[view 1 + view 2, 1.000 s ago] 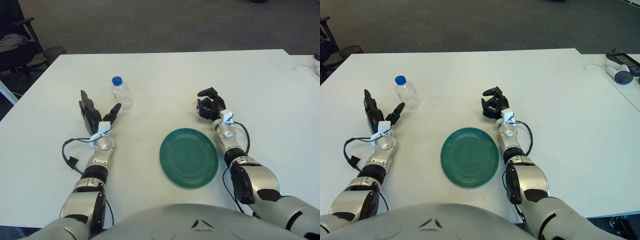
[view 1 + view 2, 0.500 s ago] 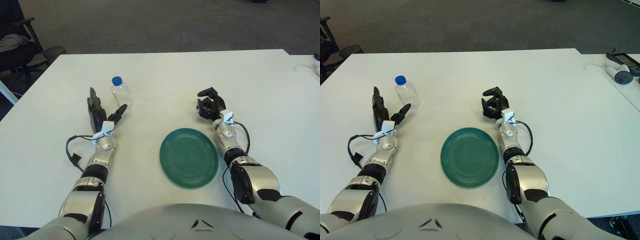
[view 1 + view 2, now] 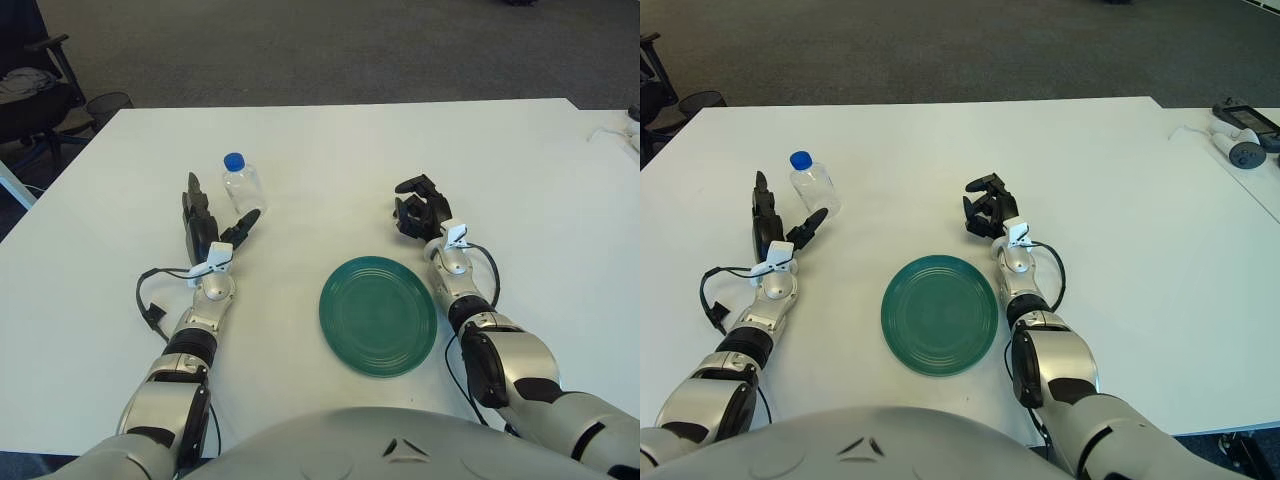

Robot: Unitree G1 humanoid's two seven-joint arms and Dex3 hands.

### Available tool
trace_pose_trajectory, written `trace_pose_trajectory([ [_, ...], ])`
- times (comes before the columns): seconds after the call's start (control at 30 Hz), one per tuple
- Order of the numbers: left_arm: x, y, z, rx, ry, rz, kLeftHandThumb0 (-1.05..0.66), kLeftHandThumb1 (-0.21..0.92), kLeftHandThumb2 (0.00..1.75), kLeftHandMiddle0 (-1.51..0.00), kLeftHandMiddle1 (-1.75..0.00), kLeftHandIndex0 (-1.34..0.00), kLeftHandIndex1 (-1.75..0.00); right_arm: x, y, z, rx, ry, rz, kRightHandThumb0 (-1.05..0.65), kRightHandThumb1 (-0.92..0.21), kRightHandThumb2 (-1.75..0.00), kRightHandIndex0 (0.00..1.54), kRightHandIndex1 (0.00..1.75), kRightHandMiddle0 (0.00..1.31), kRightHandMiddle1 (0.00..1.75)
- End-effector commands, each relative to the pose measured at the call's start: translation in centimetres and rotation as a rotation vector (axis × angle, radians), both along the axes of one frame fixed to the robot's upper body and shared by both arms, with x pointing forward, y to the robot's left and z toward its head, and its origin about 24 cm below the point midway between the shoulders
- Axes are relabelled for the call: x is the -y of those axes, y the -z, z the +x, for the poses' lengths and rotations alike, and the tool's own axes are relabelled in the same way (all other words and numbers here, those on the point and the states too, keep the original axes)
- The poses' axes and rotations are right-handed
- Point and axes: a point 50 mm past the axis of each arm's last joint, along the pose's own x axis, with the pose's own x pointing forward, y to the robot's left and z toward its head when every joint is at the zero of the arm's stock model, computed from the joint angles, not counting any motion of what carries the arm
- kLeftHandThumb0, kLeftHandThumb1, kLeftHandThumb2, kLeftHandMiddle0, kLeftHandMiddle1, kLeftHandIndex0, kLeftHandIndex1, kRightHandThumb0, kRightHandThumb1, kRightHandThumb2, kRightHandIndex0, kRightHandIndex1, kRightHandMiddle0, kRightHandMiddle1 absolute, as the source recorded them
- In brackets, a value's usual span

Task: Put the bottle into the plate.

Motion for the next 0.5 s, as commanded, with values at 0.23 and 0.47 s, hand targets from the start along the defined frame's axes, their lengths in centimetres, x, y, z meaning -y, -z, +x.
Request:
trace_pose_trajectory([
  [0.23, 1.49, 2.02, -1.19, -0.091, 0.019, -0.048, -1.05, 0.89, 0.02, 0.0, 0.0, 0.0, 0.0, -0.1, 7.51, -5.77, -0.447, 0.015, 0.023, 0.0, -0.57, -0.9, 0.49, 1.64, 0.4, 1.49],
  [0.47, 1.79, 2.09, -0.72, -0.112, 0.022, -0.068, -1.05, 0.9, 0.02, 0.0, 0.0, 0.0, 0.0, -0.17, 7.46, -5.73, -0.442, 0.001, 0.008, 0.0, -0.57, -0.89, 0.5, 1.63, 0.39, 1.5],
])
